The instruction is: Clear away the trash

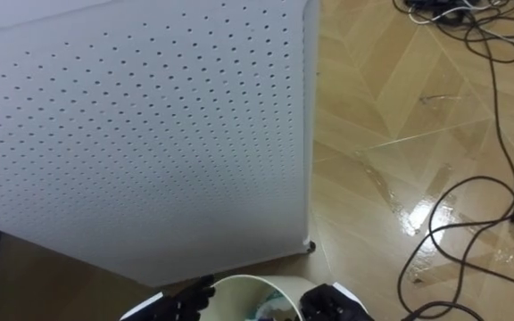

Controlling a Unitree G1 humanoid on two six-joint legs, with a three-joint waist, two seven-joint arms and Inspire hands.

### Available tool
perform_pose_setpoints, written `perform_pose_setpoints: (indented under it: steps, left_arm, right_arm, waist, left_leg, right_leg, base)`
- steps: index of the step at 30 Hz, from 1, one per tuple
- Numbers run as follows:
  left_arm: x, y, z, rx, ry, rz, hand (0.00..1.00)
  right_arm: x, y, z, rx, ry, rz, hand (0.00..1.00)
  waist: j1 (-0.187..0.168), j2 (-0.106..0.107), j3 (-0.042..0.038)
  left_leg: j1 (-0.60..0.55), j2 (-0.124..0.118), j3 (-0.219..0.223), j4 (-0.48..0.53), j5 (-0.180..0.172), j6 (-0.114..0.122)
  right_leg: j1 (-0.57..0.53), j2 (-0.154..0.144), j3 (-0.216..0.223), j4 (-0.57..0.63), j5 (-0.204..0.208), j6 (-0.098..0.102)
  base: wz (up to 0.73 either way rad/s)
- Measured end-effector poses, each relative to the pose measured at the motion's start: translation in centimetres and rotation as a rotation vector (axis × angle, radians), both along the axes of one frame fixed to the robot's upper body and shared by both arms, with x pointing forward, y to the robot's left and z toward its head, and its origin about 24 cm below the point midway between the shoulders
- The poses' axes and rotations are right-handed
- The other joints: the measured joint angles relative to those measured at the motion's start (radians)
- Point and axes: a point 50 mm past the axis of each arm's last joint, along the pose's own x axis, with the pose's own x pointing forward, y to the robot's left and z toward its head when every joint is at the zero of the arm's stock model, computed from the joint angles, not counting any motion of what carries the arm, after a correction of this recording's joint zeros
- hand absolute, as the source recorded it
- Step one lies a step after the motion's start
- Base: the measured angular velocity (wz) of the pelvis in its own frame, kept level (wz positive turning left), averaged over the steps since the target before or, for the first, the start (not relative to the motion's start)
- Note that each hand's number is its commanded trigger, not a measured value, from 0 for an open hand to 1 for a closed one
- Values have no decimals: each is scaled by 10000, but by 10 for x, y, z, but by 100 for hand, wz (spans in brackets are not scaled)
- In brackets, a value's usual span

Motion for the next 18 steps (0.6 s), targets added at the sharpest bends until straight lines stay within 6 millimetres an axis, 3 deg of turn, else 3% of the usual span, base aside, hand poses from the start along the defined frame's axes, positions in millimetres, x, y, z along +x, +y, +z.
perform_pose_setpoints:
  steps: [8, 12, 14, 18]
  left_arm:
    - [-13, 9, -13, 186, 654, 376, 0]
    - [-27, 20, -19, 254, 994, 1081, 0]
    - [-35, 27, -25, 396, 1332, 1402, 0]
    - [-65, 46, -41, 871, 2370, 2565, 0]
  right_arm:
    - [-10, -13, -4, 226, 202, -768, 100]
    - [-25, -21, -12, 456, 566, -1380, 100]
    - [-33, -27, -16, 506, 737, -1705, 100]
    - [-54, -42, -23, 578, 1091, -2503, 100]
  waist:
    - [46, -16, 0]
    - [-36, -15, -65]
    - [-125, -43, -140]
    - [-455, -85, -207]
  left_leg:
    - [774, -47, -17, -190, 0, -1]
    - [1280, -115, -26, -424, 3, -5]
    - [1435, -126, -33, -524, 3, -5]
    - [2051, -156, -18, -844, 0, 0]
  right_leg:
    - [747, 7, -24, -117, -70, 33]
    - [1258, 23, -56, -390, -92, 48]
    - [1399, 11, -75, -409, -108, 57]
    - [2006, 8, -104, -750, -140, 101]
  base:
    - [0]
    - [0]
    - [2]
    - [1]
